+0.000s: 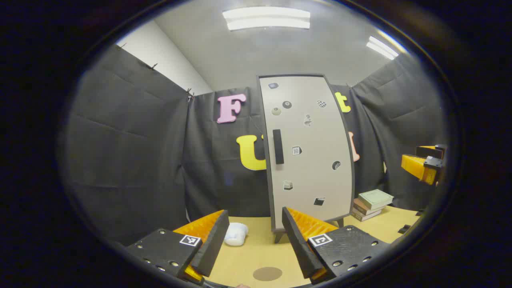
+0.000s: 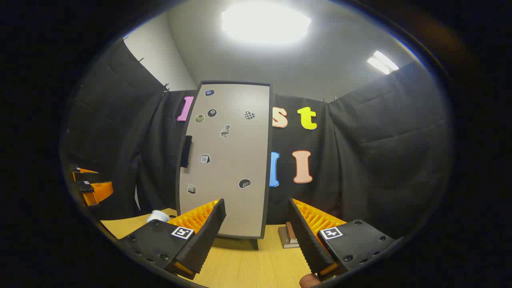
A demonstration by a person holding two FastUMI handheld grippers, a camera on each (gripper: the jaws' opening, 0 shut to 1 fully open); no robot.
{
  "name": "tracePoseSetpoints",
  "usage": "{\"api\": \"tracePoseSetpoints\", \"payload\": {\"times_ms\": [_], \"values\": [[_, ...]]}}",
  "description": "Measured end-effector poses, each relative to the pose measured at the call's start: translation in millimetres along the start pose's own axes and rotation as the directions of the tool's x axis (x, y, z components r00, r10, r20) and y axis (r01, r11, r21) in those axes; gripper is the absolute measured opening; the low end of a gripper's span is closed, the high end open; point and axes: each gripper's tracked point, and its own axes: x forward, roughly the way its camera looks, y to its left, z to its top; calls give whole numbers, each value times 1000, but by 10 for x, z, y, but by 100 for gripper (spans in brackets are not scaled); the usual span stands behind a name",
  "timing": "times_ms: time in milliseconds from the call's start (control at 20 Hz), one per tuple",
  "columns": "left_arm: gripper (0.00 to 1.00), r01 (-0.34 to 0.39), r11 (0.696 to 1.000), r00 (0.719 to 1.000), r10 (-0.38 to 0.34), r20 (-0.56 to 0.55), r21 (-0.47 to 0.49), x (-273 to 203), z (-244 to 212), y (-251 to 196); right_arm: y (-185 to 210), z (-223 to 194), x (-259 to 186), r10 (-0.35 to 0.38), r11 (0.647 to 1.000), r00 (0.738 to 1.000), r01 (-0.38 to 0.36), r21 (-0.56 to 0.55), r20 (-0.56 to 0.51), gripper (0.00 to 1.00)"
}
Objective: Open the cabinet door with the right hand, grasp the bottle in the cabinet with the left hand and place it on the coaster, then close the cabinet door with the right hand.
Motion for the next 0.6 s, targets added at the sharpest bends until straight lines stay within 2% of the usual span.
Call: {"api": "tracePoseSetpoints", "payload": {"times_ms": [300, 600], "values": [[80, 22, 1000, 1000, -22, -13, -10, -5, -30, -74, -80, -76, -3, -4, 1000, 1000, 4, 3, -23, 99], [80, 14, 999, 1000, -14, -6, -31, 50, 1, -82, -152, -77, 27, -4, 1000, 1000, 4, 6, -22, 99]]}}
